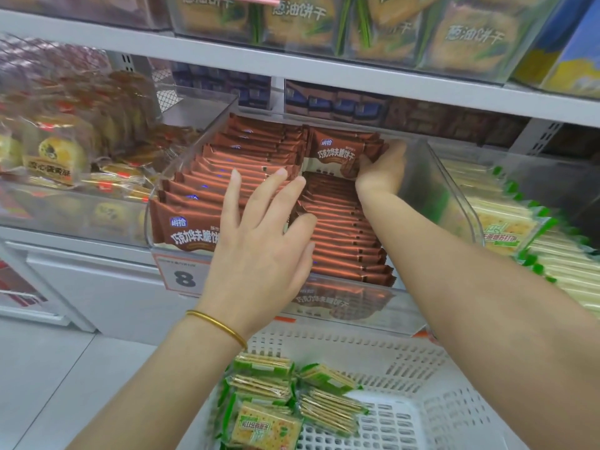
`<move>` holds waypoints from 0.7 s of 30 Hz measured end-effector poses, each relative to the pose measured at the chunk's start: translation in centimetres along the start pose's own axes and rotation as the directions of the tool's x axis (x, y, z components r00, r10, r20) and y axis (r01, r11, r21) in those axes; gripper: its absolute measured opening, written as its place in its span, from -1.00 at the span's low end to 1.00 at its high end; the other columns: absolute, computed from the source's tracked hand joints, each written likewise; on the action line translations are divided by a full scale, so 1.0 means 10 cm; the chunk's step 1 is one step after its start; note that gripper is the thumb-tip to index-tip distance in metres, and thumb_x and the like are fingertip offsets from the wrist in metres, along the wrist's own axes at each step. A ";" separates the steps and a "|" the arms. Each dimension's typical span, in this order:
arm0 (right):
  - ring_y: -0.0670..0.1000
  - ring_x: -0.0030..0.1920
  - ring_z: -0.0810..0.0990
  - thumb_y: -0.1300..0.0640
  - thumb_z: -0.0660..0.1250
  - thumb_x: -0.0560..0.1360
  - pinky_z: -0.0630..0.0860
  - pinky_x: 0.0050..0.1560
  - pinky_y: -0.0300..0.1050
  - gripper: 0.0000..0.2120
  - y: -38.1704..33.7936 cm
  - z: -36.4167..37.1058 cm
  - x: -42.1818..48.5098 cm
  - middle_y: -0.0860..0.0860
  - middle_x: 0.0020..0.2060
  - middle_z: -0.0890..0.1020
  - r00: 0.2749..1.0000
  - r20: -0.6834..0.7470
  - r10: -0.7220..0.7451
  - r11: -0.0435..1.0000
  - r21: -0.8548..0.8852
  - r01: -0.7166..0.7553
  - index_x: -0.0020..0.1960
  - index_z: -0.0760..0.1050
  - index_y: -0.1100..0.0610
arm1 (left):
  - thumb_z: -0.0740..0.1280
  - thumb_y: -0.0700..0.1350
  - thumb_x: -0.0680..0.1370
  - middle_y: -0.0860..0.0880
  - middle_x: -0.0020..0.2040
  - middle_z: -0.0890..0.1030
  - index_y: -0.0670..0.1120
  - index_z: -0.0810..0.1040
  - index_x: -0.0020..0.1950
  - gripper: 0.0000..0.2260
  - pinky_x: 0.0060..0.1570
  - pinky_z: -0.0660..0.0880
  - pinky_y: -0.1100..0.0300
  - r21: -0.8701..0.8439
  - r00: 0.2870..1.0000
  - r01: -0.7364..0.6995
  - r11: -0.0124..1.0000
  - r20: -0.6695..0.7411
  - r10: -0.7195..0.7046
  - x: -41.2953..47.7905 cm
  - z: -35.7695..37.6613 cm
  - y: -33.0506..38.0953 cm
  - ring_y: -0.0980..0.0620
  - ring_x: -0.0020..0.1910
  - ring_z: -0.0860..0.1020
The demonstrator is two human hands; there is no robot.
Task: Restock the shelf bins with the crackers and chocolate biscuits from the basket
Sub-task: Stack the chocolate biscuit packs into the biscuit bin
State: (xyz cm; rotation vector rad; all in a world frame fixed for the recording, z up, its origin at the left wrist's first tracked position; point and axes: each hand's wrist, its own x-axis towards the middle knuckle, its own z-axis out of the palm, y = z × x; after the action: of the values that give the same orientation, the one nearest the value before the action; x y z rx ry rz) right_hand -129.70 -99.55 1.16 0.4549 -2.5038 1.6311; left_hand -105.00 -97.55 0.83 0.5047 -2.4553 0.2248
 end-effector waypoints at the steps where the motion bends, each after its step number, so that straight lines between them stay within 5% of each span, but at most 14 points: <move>1: 0.15 0.20 0.49 0.18 0.27 0.55 0.40 0.18 -0.04 -0.66 0.00 0.00 0.00 0.14 0.24 0.43 1.000 0.000 -0.007 1.000 -0.028 0.007 0.29 0.31 0.21 | 0.16 -0.04 0.53 -0.16 0.35 0.46 -0.10 0.60 0.03 -0.73 0.39 0.08 -0.32 -0.002 1.000 0.000 1.000 0.004 0.000 0.00 0.00 0.00 -0.18 0.41 0.31; 6: 0.22 0.20 0.48 0.17 0.34 0.53 0.44 0.13 0.02 -0.59 -0.02 0.00 -0.03 0.16 0.28 0.32 0.999 0.028 -0.036 0.983 -0.181 0.040 0.29 0.26 0.22 | 0.16 -0.04 0.52 -0.17 0.35 0.45 -0.10 0.60 0.03 -0.73 0.38 0.08 -0.33 0.002 1.000 0.000 1.000 0.010 0.000 0.00 0.02 0.00 -0.19 0.42 0.30; 14: 0.20 0.31 0.37 0.10 0.45 0.45 0.41 0.20 0.05 -0.37 -0.07 -0.12 -0.07 0.16 0.32 0.30 0.998 0.053 0.032 0.982 -0.186 -0.022 0.35 0.19 0.23 | 0.21 -0.10 0.53 -0.17 0.35 0.46 -0.12 0.61 0.02 -0.78 0.38 0.08 -0.33 0.013 0.995 -0.052 0.999 -0.079 0.053 -0.04 0.04 0.04 -0.18 0.41 0.31; 18: 0.19 0.28 0.41 0.15 0.40 0.47 0.39 0.22 0.00 -0.43 -0.19 -0.31 -0.32 0.18 0.31 0.31 0.998 0.050 -0.047 0.988 -0.147 0.053 0.35 0.20 0.24 | 0.26 -0.21 0.50 -0.16 0.29 0.52 -0.15 0.63 -0.02 -0.84 0.34 0.23 -0.23 -0.009 0.963 -0.151 0.989 -0.227 0.145 -0.14 0.02 0.13 -0.16 0.30 0.42; 21: -0.03 -0.01 0.53 0.22 0.36 0.46 0.45 0.16 -0.09 -0.63 -0.26 -0.76 -0.88 0.10 0.16 0.40 0.970 0.095 -0.224 0.974 0.054 0.219 0.23 0.35 0.16 | 0.26 -0.23 0.48 -0.11 0.18 0.60 -0.14 0.64 -0.07 -0.84 0.07 0.38 -0.04 -0.018 0.938 -0.236 0.972 -0.266 0.223 -0.31 -0.09 0.21 -0.13 0.09 0.48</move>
State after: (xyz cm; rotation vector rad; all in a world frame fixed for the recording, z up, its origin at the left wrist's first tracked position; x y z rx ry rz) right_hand -121.03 -92.04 4.26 0.8093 -2.3863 1.6147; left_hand -103.14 -94.45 -0.43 0.1523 -2.2484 0.3048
